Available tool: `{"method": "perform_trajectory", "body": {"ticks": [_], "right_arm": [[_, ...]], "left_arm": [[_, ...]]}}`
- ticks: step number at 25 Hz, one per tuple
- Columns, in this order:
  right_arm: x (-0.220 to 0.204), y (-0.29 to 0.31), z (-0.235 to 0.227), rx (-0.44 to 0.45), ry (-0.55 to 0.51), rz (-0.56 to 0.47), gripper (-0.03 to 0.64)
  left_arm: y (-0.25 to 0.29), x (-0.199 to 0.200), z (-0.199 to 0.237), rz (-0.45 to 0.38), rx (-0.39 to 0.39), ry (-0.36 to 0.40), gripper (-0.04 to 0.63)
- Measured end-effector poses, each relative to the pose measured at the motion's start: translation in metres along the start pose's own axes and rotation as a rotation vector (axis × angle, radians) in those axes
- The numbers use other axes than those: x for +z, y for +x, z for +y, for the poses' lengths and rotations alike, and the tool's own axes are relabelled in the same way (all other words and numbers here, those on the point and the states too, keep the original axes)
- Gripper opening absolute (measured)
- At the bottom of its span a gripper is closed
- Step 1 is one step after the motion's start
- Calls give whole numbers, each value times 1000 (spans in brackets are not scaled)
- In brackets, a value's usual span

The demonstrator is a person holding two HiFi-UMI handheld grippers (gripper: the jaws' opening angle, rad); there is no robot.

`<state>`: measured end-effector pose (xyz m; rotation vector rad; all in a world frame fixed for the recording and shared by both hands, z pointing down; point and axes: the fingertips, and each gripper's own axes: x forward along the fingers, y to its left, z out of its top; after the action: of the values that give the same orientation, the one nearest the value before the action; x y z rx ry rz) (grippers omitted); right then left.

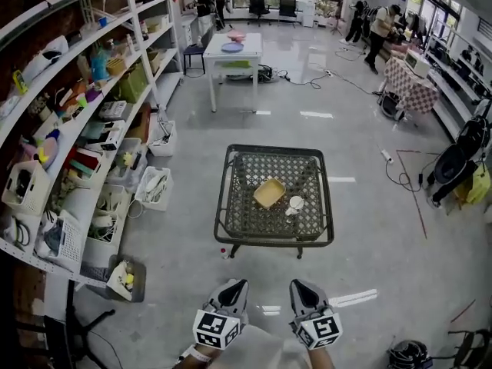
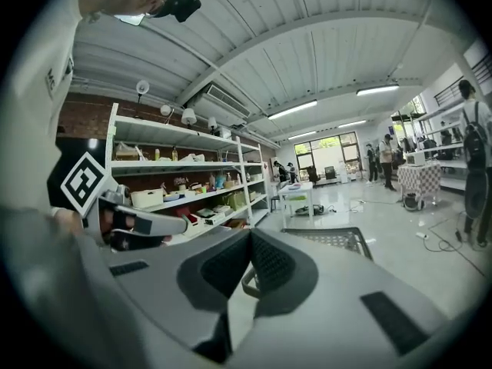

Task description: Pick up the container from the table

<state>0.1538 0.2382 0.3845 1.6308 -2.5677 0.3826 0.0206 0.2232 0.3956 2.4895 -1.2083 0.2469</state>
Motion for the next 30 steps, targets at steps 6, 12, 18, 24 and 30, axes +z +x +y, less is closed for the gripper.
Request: {"method": "perform_trajectory", "body": {"ticks": [6,12,18,24,30], "right_arm": [[21,88,-11,-37,6,26,16],[40,160,-6,-15,-39,51,16],[40,197,-13,-6,-53,69,17],[28,220,-22,24,-25,95,17],[18,242,-38,47,-48,133,17]], "left_arm": [[42,44,74,-26,-28,-26,23],[71,73,135,-44,-34,-39,23],[88,80,163,-30,-17,-55,23],[105,74,178,17,14,-61,23],[127,86,183,19,19,-51,23]]}}
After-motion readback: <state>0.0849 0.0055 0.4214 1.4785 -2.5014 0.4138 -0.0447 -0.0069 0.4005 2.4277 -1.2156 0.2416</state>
